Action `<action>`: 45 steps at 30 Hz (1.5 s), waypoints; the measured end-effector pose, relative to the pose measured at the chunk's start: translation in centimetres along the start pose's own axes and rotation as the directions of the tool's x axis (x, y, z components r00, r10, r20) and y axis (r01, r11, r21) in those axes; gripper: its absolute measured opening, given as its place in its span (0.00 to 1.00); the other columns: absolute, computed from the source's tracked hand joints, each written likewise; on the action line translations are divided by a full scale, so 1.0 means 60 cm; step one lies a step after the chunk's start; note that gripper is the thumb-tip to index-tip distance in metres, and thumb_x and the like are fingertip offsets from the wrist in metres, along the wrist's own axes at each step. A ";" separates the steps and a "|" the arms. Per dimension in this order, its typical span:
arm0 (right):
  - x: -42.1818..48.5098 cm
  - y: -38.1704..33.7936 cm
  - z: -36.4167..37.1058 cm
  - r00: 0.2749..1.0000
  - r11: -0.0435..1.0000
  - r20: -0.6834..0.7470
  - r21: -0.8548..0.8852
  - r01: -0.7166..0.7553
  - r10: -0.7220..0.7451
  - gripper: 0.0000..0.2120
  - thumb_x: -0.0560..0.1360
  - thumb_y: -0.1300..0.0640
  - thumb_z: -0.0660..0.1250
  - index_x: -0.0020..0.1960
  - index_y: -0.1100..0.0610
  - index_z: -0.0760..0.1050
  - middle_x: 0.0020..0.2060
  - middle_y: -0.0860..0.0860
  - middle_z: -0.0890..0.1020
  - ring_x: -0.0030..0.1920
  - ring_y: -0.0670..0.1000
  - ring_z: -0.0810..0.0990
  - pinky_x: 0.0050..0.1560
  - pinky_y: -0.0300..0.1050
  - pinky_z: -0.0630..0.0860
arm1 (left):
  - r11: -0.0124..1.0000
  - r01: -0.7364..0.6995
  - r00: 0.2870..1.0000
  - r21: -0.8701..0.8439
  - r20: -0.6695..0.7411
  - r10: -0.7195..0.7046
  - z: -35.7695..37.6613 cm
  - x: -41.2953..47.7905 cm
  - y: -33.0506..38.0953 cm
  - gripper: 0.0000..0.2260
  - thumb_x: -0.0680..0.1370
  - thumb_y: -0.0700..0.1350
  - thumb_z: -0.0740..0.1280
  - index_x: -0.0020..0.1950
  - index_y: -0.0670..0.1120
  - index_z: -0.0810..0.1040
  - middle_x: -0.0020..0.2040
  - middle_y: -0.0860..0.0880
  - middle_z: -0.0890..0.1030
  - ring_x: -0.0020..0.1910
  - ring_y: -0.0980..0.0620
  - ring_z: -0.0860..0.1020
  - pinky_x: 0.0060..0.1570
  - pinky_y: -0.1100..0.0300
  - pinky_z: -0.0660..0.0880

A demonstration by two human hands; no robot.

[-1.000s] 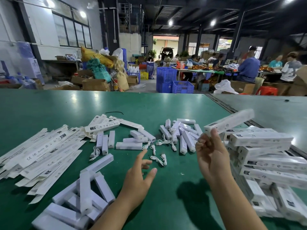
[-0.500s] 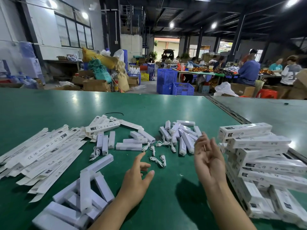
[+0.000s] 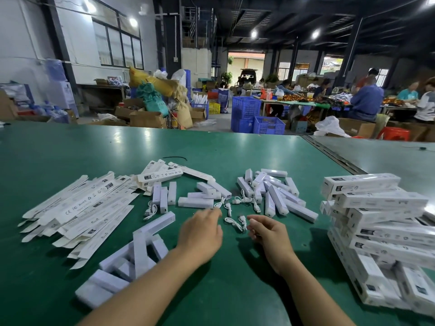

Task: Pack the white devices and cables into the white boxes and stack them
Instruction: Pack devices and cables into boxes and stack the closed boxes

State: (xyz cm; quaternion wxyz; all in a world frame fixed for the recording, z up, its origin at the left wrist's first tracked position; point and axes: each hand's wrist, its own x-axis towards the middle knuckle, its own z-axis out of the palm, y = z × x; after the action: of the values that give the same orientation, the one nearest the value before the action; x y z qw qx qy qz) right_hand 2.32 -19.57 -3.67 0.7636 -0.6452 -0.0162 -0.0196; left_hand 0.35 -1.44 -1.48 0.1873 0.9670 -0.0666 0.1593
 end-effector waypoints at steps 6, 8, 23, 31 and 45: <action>0.000 0.010 0.003 1.000 0.982 -0.010 -0.190 0.017 -0.020 0.06 0.76 0.66 0.68 0.45 0.58 0.83 0.30 0.52 0.79 0.31 0.47 0.73 0.36 0.39 0.72 | 0.828 0.316 0.934 0.463 0.003 -0.358 -0.110 0.051 -0.135 0.25 0.79 0.45 0.62 0.75 0.48 0.61 0.71 0.45 0.70 0.68 0.45 0.69 0.62 0.49 0.68; -0.003 0.008 0.005 1.000 0.965 -0.009 -0.263 0.015 -0.018 0.06 0.76 0.65 0.69 0.45 0.57 0.83 0.29 0.50 0.80 0.30 0.46 0.74 0.35 0.38 0.73 | 0.748 0.470 0.847 0.469 0.000 -0.532 -0.130 0.042 -0.190 0.29 0.80 0.49 0.62 0.78 0.48 0.56 0.75 0.42 0.66 0.71 0.42 0.66 0.68 0.45 0.65; -0.014 0.005 0.003 0.999 0.961 -0.045 -0.276 0.013 -0.026 0.05 0.76 0.61 0.70 0.43 0.56 0.83 0.30 0.50 0.81 0.31 0.45 0.75 0.37 0.40 0.73 | 0.638 0.621 0.740 0.455 -0.072 -0.669 -0.136 -0.021 -0.305 0.20 0.83 0.56 0.58 0.72 0.50 0.67 0.68 0.44 0.73 0.66 0.42 0.71 0.62 0.48 0.69; -0.011 0.005 0.002 1.000 0.971 -0.024 -0.239 0.005 -0.010 0.05 0.76 0.61 0.70 0.43 0.57 0.82 0.29 0.50 0.80 0.31 0.45 0.74 0.36 0.37 0.72 | 0.734 0.674 0.729 0.081 -0.237 -0.643 -0.138 0.017 -0.260 0.23 0.78 0.54 0.70 0.65 0.42 0.71 0.54 0.41 0.77 0.50 0.40 0.76 0.42 0.52 0.72; -0.024 -0.006 0.008 0.999 0.998 0.048 -0.061 0.005 -0.002 0.10 0.77 0.52 0.68 0.52 0.57 0.82 0.45 0.53 0.85 0.42 0.49 0.82 0.46 0.46 0.77 | -0.199 0.499 0.824 -0.844 0.533 -0.191 -0.087 0.026 0.032 0.23 0.69 0.53 0.71 0.54 0.35 0.80 0.49 0.40 0.84 0.38 0.48 0.82 0.36 0.54 0.83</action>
State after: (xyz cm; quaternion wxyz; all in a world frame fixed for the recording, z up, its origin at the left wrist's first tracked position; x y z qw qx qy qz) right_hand 0.84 -19.13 -3.29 0.7429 -0.6684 -0.0350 -0.0059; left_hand -0.02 -1.32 4.29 0.8532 0.5031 0.0908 -0.1033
